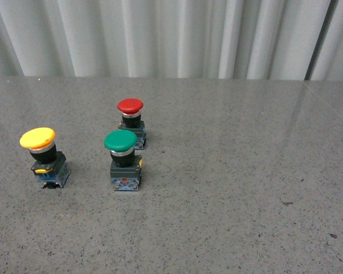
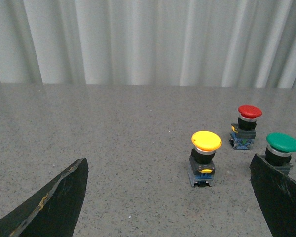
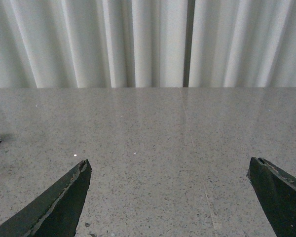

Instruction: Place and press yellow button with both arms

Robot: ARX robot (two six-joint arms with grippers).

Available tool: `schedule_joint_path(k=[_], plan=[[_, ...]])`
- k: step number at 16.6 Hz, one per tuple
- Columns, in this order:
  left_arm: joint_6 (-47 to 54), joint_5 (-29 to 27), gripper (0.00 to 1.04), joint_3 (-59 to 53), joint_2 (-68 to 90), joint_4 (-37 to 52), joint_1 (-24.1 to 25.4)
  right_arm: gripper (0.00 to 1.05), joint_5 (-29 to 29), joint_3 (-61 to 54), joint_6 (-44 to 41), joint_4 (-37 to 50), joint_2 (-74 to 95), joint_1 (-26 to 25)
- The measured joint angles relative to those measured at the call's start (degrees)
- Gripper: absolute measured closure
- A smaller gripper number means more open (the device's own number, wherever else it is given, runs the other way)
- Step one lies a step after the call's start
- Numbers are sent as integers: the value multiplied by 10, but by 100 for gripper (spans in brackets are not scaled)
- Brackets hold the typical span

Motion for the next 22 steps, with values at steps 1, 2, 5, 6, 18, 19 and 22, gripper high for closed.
schedule_joint_path(k=[1, 2, 5, 6, 18, 19, 22], plan=[[0, 0, 7, 0, 0, 0, 0, 7, 0, 0, 0, 0, 0, 0], [0, 0, 7, 0, 0, 0, 0, 7, 0, 0, 0, 0, 0, 0], [0, 0, 7, 0, 0, 0, 0, 7, 0, 0, 0, 0, 0, 0], [0, 0, 7, 0, 0, 0, 0, 7, 0, 0, 0, 0, 0, 0], [-5, -197, 7, 53, 111, -72, -68, 7, 1, 0, 0, 0, 0, 0], [0, -258, 7, 84, 182, -9, -39, 7, 1, 0, 0, 1, 0, 0], [34, -193, 7, 196, 412, 178, -19, 7, 0, 0, 0, 0, 0, 0]])
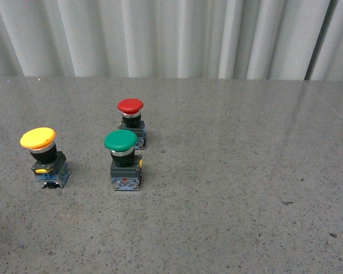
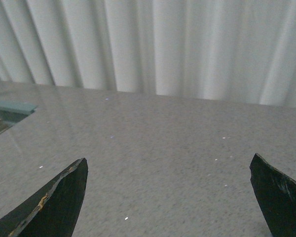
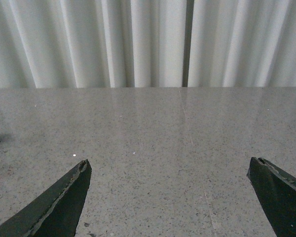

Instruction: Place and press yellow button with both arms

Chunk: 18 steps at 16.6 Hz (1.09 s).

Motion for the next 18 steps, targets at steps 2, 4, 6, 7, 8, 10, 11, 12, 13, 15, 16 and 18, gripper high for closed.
schedule_joint_path(k=[2, 4, 6, 7, 8, 10, 11, 12, 13, 15, 16, 18], plan=[[19, 57, 7, 76, 147, 8, -10, 7, 0, 0, 0, 0, 0, 0], [25, 80, 7, 134, 236, -1, -28, 7, 0, 0, 0, 0, 0, 0], [22, 103, 7, 185, 296, -22, -45, 7, 0, 0, 0, 0, 0, 0], [14, 115, 7, 206, 324, -37, -56, 7, 0, 0, 0, 0, 0, 0], [5, 127, 7, 216, 348, -42, -64, 7, 0, 0, 0, 0, 0, 0], [-21, 142, 7, 220, 405, -42, -77, 7, 0, 0, 0, 0, 0, 0], [-31, 142, 7, 220, 420, -41, -81, 7, 0, 0, 0, 0, 0, 0], [-36, 140, 7, 220, 429, -41, -84, 7, 0, 0, 0, 0, 0, 0], [-42, 138, 7, 219, 433, -38, -88, 7, 0, 0, 0, 0, 0, 0], [-48, 131, 7, 209, 433, -28, -97, 7, 0, 0, 0, 0, 0, 0], [-51, 130, 7, 201, 434, -27, -99, 7, 0, 0, 0, 0, 0, 0], [-52, 131, 7, 188, 441, -23, -99, 7, 0, 0, 0, 0, 0, 0]])
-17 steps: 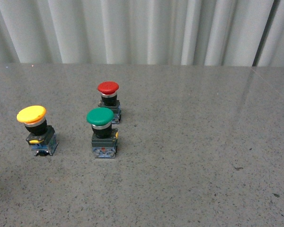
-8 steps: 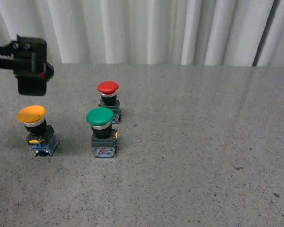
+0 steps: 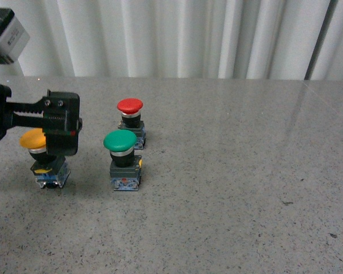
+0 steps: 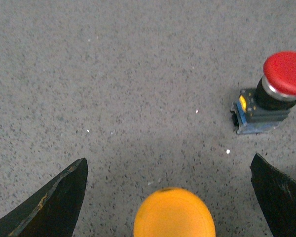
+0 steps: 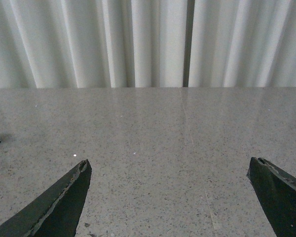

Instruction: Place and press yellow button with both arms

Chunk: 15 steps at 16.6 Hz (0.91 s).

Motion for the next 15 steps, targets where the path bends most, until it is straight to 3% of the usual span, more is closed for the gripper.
schedule_joint_path(k=[2, 3, 9, 12, 15], plan=[[-2, 2, 7, -13, 9, 6, 9, 7, 0, 0, 0, 0, 0, 0], [-1, 1, 12, -13, 9, 7, 10, 7, 0, 0, 0, 0, 0, 0], [3, 0, 69, -17, 14, 6, 7, 7, 0, 0, 0, 0, 0, 0], [12, -17, 71, -12, -26, -30, -3, 7, 0, 0, 0, 0, 0, 0], [18, -28, 71, 73, -85, -55, -48, 7, 0, 0, 0, 0, 0, 0]])
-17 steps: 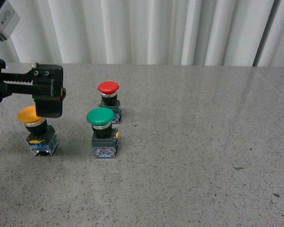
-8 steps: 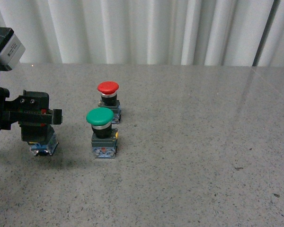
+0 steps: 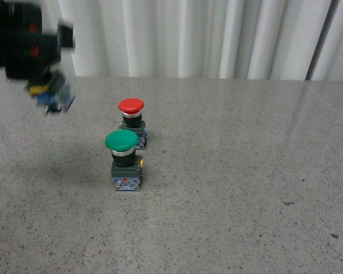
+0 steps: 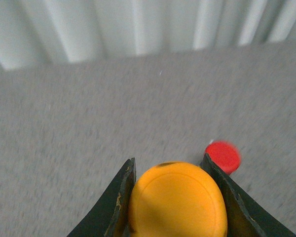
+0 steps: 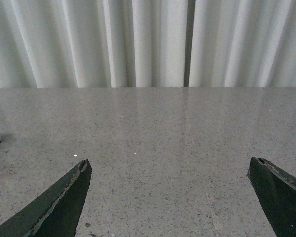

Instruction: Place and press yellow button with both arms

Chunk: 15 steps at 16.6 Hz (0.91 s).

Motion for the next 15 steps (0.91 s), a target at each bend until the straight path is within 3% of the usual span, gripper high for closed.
schedule_joint_path(k=[8, 11, 15], plan=[[-104, -1, 71, 221, 220, -24, -181, 7, 0, 0, 0, 0, 0, 0], [-137, -16, 71, 225, 272, -18, -215, 7, 0, 0, 0, 0, 0, 0], [-170, -26, 71, 225, 305, -12, -222, 7, 0, 0, 0, 0, 0, 0]])
